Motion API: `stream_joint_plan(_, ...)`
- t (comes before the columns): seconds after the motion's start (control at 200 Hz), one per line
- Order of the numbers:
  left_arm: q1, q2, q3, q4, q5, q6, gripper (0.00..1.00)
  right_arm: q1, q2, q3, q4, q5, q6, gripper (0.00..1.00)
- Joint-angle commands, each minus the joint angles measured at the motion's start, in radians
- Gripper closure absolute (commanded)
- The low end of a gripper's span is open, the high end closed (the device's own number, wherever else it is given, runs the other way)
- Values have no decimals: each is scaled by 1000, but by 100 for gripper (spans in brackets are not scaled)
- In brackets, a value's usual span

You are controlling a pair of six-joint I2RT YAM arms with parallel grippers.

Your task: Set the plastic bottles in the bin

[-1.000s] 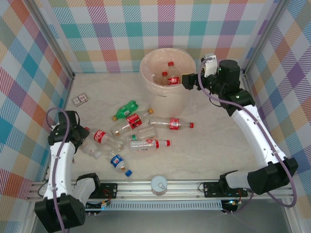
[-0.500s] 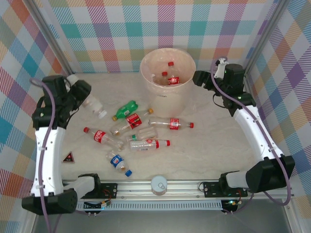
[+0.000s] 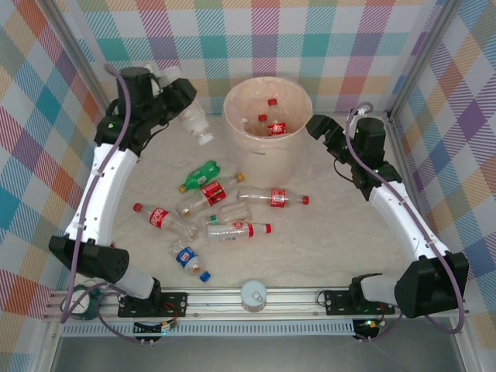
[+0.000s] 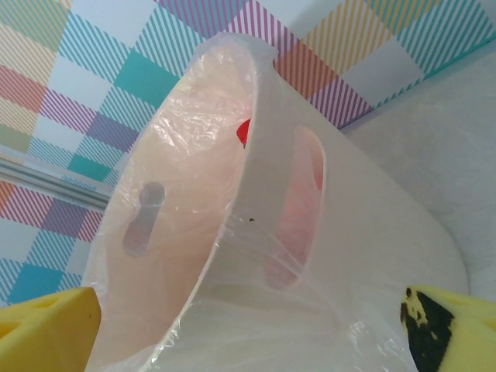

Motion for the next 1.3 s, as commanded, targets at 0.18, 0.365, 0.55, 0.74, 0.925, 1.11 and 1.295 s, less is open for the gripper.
stream_joint_plan(0.18,-143,169,190,87,-46,61,68,11,31,-22,46,-108,68,1)
stream_joint_plan(0.365,-175,243,274,107,-55,61,68,20,45,-9,40,-110,58,1)
stream_joint_plan(0.55,-178,271,286,180,-64,27,68,31,87,10,52,-122,63,1)
stream_joint_plan(0.74,-185,328,349,191,-90,48,68,45,126,33,48,-118,55,1)
stream_joint_plan(0.925,-212,414,459,110,-122,164,67,55,133,37,39,-105,49,1)
stream_joint_plan(1.11,-228,493,505,33,-91,248,63,59,127,36,29,-91,44,1)
stream_joint_plan(1.295,-259,544,499,16,-75,376,62,62,125,36,22,-82,38,1)
